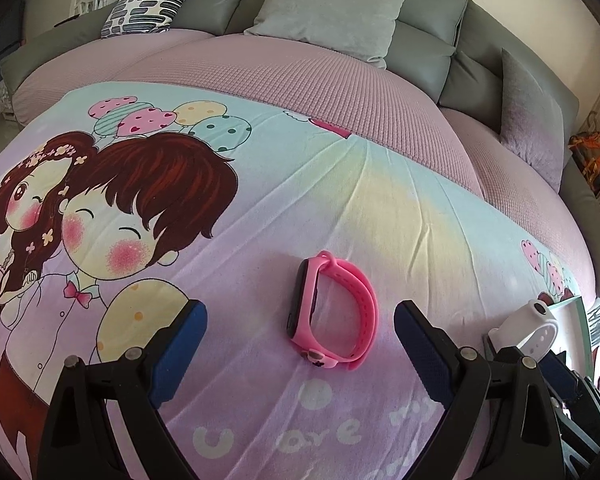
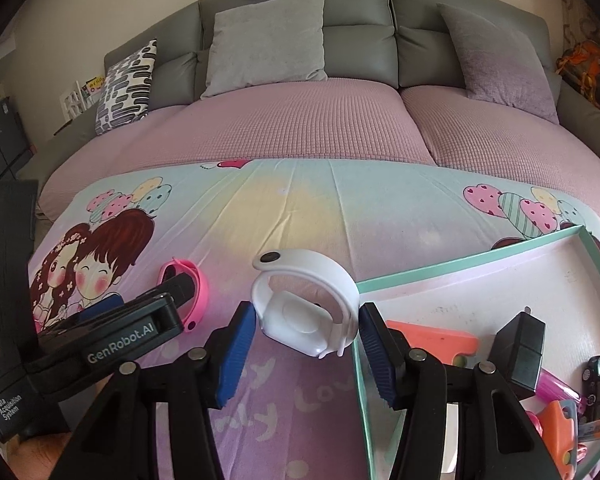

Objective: Organize rigid objects
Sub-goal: 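Grasp the pink watch with the left tool while the right tool holds the white watch, then carry the pink watch and white watch over the green tray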

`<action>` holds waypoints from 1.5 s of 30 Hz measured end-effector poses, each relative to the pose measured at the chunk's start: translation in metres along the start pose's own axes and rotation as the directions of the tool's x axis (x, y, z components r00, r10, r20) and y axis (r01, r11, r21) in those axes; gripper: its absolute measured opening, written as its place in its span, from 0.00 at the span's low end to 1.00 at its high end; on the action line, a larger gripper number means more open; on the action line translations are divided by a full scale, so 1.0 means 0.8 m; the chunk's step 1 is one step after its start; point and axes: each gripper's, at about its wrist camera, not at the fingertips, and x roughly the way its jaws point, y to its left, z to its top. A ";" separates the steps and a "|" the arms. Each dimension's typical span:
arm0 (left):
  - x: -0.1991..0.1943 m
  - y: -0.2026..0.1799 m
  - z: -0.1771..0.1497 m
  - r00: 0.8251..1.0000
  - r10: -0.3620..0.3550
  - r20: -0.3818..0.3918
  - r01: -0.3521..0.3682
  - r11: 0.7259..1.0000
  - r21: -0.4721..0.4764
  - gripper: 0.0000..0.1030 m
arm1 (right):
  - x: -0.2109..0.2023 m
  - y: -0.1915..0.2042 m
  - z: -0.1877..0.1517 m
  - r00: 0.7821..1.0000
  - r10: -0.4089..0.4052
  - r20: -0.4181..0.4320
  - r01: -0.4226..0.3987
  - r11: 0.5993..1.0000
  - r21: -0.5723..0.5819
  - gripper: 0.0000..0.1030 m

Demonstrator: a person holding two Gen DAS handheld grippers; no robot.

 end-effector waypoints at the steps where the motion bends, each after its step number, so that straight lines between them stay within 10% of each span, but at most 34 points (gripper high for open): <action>1: 0.001 -0.002 0.000 1.000 0.011 -0.001 -0.011 1.000 0.009 0.92 | 0.000 -0.001 0.000 1.000 0.005 0.000 -0.005 1.000 0.004 0.55; 18: 0.013 -0.026 -0.003 0.995 0.094 -0.017 -0.091 0.990 0.110 0.90 | -0.001 -0.004 0.001 1.000 0.022 -0.006 -0.022 1.000 0.015 0.55; 26: 0.012 -0.034 -0.006 0.998 0.059 -0.035 -0.055 0.992 0.114 0.50 | -0.003 -0.009 0.002 0.999 0.033 -0.004 -0.033 0.999 0.032 0.55; 45: -0.064 -0.027 0.016 0.993 0.021 0.119 -0.026 0.999 0.043 0.50 | -0.052 -0.020 0.018 0.996 0.019 0.085 -0.023 0.999 0.048 0.55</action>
